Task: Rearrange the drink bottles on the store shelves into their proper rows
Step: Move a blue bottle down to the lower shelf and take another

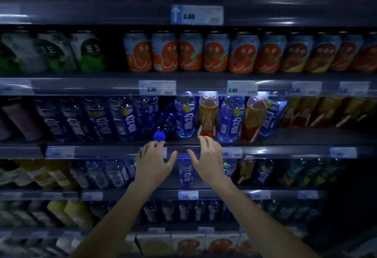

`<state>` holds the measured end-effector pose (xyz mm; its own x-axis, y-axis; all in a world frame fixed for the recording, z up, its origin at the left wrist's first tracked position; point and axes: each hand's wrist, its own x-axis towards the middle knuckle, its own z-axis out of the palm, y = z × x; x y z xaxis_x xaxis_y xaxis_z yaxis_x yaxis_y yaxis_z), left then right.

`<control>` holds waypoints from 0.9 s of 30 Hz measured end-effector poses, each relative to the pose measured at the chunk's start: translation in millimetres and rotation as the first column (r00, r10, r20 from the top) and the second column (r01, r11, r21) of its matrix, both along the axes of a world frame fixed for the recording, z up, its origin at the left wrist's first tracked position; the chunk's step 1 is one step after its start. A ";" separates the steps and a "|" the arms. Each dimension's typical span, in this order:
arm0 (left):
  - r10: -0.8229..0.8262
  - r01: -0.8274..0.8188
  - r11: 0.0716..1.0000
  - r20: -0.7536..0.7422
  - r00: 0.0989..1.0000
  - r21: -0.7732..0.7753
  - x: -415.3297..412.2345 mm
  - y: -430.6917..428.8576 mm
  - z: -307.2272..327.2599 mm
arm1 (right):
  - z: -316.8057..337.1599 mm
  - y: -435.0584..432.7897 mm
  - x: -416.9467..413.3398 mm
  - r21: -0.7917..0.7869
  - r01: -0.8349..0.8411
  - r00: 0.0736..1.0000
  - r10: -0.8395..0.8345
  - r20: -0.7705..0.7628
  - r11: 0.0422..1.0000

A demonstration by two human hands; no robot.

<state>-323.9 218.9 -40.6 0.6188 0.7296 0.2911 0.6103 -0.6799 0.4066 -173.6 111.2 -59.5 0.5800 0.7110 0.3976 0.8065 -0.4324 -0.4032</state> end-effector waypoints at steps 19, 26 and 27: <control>0.053 0.008 0.958 0.203 0.978 -0.285 10.4 47.5 0.9 | -22.1 22.0 -11.2 -0.134 0.095 0.986 -0.074 0.152 0.986; 0.184 -0.166 0.974 0.113 0.976 -0.153 27.3 53.3 -2.8 | -24.4 22.2 -8.9 -0.127 0.095 0.983 -0.073 0.167 0.987; 0.200 -0.182 0.972 0.117 0.973 -0.151 29.0 54.0 -3.4 | -24.3 22.7 -8.7 -0.124 0.094 0.984 -0.073 0.165 0.988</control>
<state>-295.0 272.8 -44.0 0.4273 0.8694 0.2481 0.6592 -0.4874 0.5726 -182.3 133.9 -83.8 0.5763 0.7147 0.3963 0.8146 -0.5415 -0.2079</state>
